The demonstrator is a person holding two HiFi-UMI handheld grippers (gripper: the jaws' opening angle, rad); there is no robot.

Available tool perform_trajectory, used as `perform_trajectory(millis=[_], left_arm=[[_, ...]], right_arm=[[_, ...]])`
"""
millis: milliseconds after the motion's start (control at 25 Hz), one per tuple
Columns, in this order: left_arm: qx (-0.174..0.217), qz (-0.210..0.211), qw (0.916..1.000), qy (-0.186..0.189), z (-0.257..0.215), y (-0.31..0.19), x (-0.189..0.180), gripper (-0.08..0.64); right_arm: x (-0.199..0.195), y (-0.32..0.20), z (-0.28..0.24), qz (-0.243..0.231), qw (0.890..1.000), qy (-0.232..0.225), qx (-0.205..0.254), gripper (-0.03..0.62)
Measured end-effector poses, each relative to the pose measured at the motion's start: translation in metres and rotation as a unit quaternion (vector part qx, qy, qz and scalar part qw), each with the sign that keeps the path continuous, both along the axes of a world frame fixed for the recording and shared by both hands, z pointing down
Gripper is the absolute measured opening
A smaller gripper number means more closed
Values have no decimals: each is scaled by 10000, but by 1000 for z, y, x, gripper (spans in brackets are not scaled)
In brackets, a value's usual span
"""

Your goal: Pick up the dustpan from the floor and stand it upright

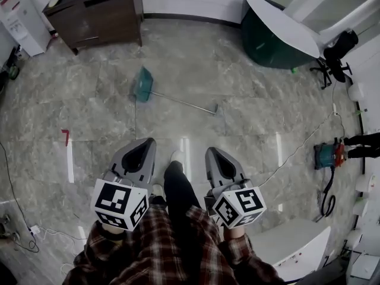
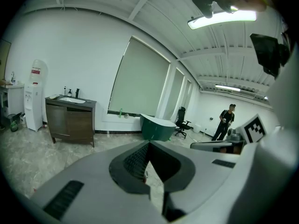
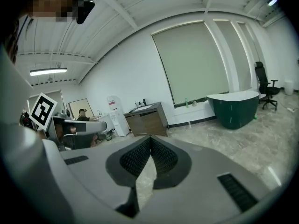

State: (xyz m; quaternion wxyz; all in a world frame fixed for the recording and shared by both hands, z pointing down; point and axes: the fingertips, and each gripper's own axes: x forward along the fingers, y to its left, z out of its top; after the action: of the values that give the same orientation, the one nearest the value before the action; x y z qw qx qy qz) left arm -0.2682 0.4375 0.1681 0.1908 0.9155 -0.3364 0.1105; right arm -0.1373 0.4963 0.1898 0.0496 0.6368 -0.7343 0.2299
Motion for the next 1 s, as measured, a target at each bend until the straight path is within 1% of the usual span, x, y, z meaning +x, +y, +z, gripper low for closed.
perform_trajectory(millis=[240,400,560,680,800,1000], left_arm=[[109,31,9999,96,-18,-73,59,0],[261,57,9996,119,-31,-116,101,0],[310,11,9994,168,-38,-151,130,0],[237,2,9995,207,-39,-168,149,1],[185,65,9996,184,-33,-187,163,0],[42,77,9998,191,-17,-240,179,0]], right_arm=[[56,-70,-16,9,9999,128,65,11],[106,-104,-28,122,9995,246,145,11],[152,-130,-36,272,9990,318,184,11],[170,-142,-32,276,9990,343,70,11],[177,-153,-21,315,9992,243,-66,11],[189,-194,-2,359,9988,224,-244,11]])
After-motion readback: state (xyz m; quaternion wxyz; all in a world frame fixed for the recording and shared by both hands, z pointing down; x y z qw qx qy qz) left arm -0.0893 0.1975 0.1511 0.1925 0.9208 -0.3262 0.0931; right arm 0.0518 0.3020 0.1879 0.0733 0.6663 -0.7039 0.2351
